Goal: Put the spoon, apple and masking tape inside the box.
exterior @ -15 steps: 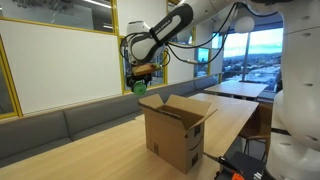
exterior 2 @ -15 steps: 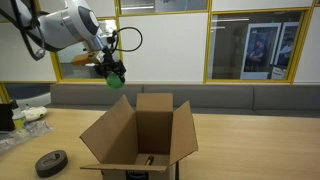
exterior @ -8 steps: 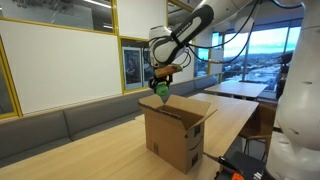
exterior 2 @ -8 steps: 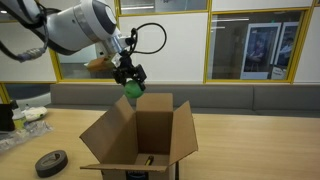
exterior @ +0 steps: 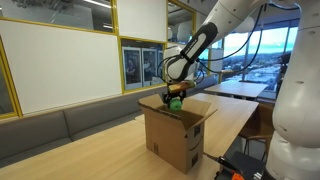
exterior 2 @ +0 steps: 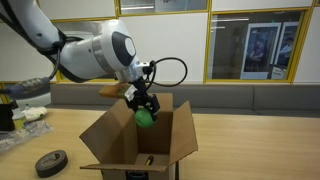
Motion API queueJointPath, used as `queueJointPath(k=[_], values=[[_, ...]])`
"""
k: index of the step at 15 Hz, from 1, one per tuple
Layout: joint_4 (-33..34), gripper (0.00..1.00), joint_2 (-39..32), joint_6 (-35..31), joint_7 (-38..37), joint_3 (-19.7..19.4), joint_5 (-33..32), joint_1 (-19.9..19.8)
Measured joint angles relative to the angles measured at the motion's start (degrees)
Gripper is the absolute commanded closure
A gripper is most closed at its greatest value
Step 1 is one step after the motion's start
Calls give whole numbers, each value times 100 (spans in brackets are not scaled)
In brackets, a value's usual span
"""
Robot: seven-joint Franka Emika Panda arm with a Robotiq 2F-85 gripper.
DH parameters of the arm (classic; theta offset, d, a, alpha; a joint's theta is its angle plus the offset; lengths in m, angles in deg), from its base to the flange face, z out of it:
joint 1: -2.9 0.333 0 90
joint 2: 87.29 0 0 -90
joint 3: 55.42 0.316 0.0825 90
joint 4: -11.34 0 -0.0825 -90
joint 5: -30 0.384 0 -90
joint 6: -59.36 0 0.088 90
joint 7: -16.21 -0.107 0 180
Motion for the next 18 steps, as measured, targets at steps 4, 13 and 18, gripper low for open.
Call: queueJointPath(k=[4, 13, 18], values=[[-147, 3, -412, -314, 218, -6, 442, -95], [-146, 0, -890, -481, 515, -6, 910, -95], [-90, 0, -727, -469, 482, -4, 814, -8]])
